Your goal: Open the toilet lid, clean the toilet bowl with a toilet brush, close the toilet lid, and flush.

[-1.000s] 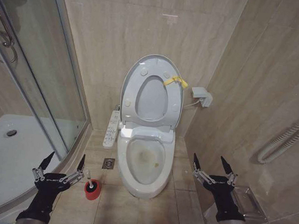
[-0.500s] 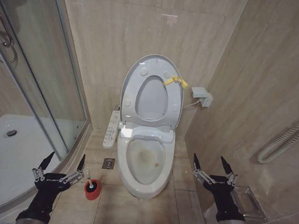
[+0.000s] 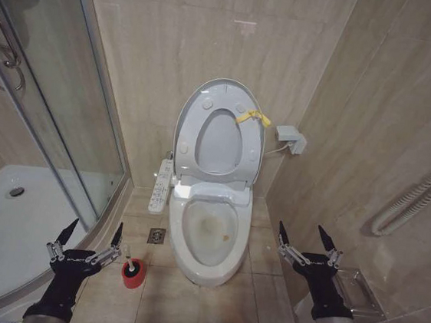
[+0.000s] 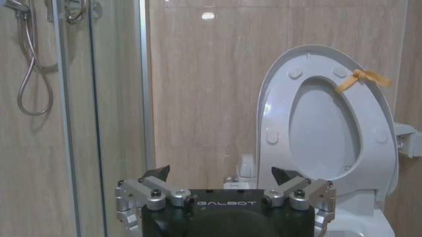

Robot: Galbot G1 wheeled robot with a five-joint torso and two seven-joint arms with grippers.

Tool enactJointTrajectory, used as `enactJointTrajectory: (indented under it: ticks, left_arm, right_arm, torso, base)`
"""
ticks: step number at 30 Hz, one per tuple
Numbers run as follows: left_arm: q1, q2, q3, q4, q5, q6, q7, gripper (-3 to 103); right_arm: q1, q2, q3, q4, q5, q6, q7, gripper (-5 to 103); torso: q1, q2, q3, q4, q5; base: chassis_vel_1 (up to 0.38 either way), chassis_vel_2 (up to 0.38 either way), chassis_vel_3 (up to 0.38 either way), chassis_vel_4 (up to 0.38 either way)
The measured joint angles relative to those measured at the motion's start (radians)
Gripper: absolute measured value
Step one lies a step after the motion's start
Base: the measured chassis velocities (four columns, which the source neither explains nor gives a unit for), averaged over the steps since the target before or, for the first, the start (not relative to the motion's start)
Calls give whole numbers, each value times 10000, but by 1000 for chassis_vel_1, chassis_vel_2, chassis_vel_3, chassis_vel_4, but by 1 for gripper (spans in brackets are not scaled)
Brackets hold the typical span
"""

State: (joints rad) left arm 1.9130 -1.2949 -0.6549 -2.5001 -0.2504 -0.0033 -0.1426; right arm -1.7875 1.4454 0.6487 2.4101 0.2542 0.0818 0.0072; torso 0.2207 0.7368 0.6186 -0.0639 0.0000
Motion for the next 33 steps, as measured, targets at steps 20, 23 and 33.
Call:
enactJointTrajectory:
  ticks: [20,23,33]
  left_arm:
    - [-1136,-1210,-629,706,83,1183,1047,100]
    - [-1144,-1178,-657,1598,147,437,1145,100]
    - [-1437,-1386,-195,5456,803,-2437,1417,100]
  right_arm:
    - [1,-1,1,-1,2,-1,-1,100]
    - [1,-1,1,-1,2,0,0,100]
    - [1,0,0,1,3,-1,-1,100]
  torso:
    - [-2,0,0,-1,5]
    - [-1,-1,0,-1,3]
    - [0,0,0,0,-2]
  base:
    - [0,0,0,0]
    - [0,0,0,0]
    - [0,0,0,0]
